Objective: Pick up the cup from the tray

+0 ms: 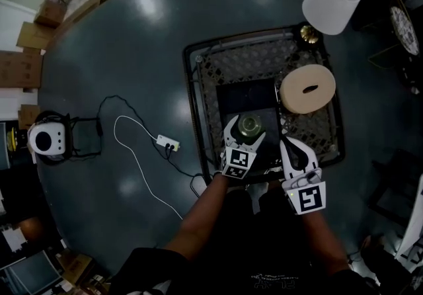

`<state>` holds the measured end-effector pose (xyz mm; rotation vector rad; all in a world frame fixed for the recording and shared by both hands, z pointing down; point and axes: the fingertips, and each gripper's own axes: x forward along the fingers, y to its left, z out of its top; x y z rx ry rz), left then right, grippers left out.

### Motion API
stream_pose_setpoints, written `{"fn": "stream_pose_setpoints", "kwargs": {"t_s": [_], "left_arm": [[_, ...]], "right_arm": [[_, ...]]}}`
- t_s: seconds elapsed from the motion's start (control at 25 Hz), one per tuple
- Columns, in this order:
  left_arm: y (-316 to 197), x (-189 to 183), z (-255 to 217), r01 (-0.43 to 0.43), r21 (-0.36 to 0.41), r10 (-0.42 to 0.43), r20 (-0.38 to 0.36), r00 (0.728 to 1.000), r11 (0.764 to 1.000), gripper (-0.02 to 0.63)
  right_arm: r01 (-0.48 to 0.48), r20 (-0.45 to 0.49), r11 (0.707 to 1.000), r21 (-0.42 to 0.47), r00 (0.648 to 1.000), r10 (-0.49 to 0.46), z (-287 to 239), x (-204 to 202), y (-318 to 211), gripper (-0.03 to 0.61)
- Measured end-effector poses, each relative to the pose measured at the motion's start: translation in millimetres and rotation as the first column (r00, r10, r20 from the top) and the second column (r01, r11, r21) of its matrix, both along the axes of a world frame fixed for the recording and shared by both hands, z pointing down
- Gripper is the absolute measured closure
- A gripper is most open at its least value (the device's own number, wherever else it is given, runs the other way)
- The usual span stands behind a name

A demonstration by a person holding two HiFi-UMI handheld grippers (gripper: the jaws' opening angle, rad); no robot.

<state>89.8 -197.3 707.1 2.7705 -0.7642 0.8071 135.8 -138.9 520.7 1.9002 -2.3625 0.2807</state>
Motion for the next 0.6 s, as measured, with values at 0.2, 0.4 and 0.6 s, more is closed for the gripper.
{"fn": "stream_pose_setpoints", "kwargs": {"t_s": [0.2,0.4,0.6], "left_arm": [[-5,1,11,0.029,-0.029,-0.029,0.009,1.000,0.999,0.206],[-8,2,13,0.020,-0.024,-0.020,0.022,1.000,1.000,0.207],[-9,5,13,0.000,-0.010,0.000,0.014,1.000,1.000,0.224]], "right_arm": [[-0.018,0.000,1.000,-0.011,1.000,0.018,1,9,1,0.569],[-0.024,-0.004,1.000,-0.014,1.000,0.024,1,13,2,0.569],[-0.009,0.002,1.000,-0.023,1.000,0.009,5,11,1,0.569]]}}
